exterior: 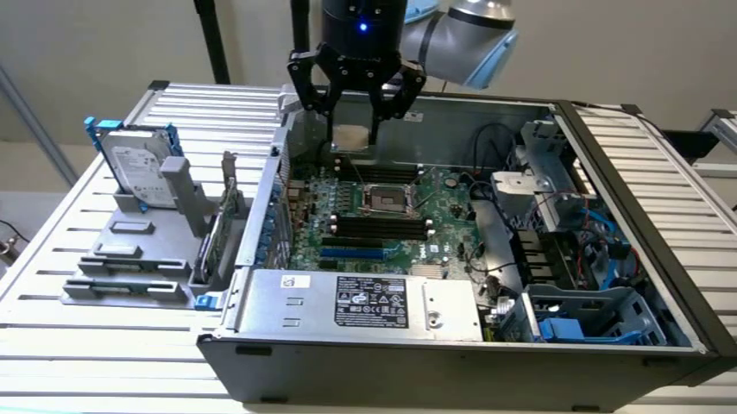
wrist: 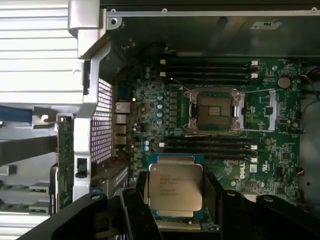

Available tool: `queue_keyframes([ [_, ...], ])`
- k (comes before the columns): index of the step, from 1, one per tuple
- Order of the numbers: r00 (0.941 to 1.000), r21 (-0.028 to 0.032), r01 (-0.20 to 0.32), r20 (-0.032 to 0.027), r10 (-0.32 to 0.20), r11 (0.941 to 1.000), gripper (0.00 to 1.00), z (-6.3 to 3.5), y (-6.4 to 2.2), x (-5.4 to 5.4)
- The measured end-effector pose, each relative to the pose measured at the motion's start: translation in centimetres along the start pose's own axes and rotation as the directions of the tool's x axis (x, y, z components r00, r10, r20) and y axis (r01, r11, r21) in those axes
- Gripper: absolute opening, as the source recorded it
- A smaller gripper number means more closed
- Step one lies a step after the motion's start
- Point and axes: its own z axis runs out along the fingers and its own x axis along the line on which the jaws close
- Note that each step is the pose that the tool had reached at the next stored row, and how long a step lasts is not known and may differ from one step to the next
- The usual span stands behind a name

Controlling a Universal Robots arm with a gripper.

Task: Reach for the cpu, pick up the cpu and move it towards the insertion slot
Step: 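Pick up the cpu and move it towards the insertion slot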

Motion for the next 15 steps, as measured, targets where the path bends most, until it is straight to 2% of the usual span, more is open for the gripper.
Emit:
queue_keyframes([
  [5, 1.0000, 0.0000, 0.000, 0.0000, 0.000, 1.0000, 0.54, 0.22, 0.93, -2.1],
  [11, 1.0000, 0.0016, 0.000, 0.0006, 0.000, 1.0000, 0.54, 0.37, 2.44, -3.9],
  [13, 1.0000, 0.0031, 0.000, 0.0015, 0.000, 1.0000, 0.54, 0.43, 3.03, -4.5],
  [15, 1.0000, 0.0074, 0.000, 0.0046, 0.000, 1.0000, 0.54, 0.53, 3.72, -4.8],
])
